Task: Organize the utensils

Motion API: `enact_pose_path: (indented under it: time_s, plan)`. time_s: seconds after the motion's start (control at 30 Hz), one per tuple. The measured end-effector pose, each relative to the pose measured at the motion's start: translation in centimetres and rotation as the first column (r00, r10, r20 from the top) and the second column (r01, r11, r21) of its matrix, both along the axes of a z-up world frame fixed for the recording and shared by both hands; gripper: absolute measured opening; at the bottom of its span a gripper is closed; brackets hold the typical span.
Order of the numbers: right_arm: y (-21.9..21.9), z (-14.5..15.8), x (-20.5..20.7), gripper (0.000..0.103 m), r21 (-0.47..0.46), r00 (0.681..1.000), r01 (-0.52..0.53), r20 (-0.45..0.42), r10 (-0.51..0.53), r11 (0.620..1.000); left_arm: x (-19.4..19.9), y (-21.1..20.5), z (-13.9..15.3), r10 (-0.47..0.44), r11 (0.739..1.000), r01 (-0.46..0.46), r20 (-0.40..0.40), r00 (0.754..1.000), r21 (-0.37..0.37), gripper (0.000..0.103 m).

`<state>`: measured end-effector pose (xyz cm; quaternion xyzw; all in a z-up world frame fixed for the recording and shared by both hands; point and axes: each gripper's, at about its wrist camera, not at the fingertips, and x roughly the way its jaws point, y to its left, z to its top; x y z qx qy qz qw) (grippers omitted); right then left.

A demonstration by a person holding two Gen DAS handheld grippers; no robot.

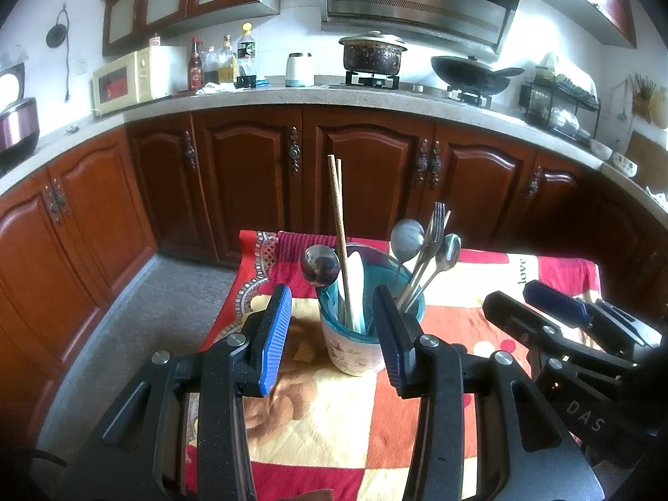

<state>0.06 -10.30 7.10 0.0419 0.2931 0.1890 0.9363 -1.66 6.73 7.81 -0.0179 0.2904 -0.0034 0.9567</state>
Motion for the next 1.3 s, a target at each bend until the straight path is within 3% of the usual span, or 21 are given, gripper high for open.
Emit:
enact_pose_path:
  time_s: [0.37,1.3]
  plan:
    - [-0.31,0.52,-0.42,0.056,-0.008,1.000,0.015,0.013,-0.015,1.000,-0.24,-0.08,0.12,0.001,1.000,-0.001,0.004,1.000,0.008,0.040]
    - [-0.36,0.16,-0.76,0.060,-0.015,1.000,0.030,0.009,-0.030,0.999,-0.26,-0.11,0.08,0.003,1.000,-0.003,0.005,1.000,0.013,0.040]
